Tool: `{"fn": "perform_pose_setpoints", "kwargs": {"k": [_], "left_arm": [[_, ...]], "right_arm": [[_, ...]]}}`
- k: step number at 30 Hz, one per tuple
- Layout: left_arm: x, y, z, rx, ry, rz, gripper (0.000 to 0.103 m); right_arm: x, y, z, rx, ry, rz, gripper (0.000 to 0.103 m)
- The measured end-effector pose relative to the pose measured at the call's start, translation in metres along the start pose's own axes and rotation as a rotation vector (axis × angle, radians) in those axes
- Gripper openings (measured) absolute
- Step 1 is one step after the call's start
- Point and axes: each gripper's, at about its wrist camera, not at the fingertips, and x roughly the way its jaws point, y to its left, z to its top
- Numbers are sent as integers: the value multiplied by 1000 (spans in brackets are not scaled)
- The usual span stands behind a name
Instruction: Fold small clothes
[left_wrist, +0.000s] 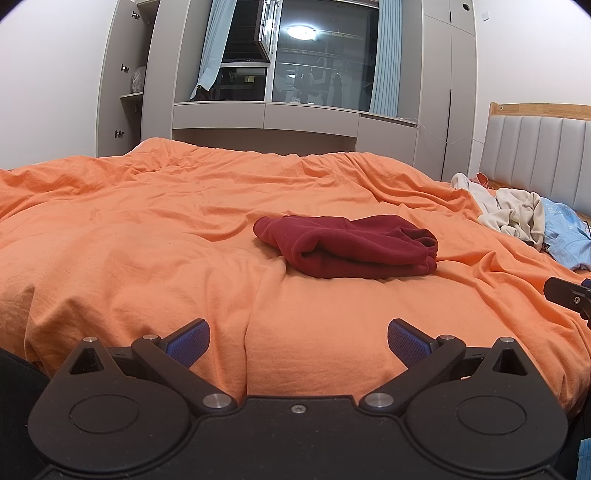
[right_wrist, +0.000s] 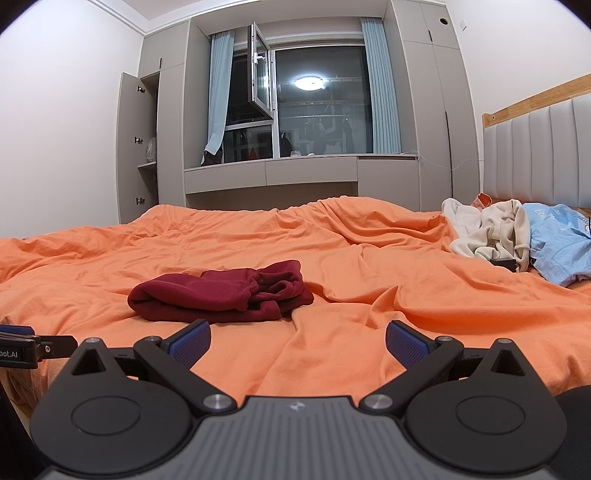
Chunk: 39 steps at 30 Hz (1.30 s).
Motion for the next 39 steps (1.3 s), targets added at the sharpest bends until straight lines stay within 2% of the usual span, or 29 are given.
{"fn": "perform_pose_setpoints", "kwargs": {"k": [8, 14, 39], "left_arm": [[1, 0, -1, -1, -1, -5, 102], [3, -6, -3, 48, 6, 84, 102], [-4, -7, -1, 68, -13, 85, 102]], "right_arm": [[0, 0, 1, 0, 1, 0, 103], [0, 0, 0, -1, 1, 0, 103], [-1, 1, 1, -1, 1, -1, 103]]}}
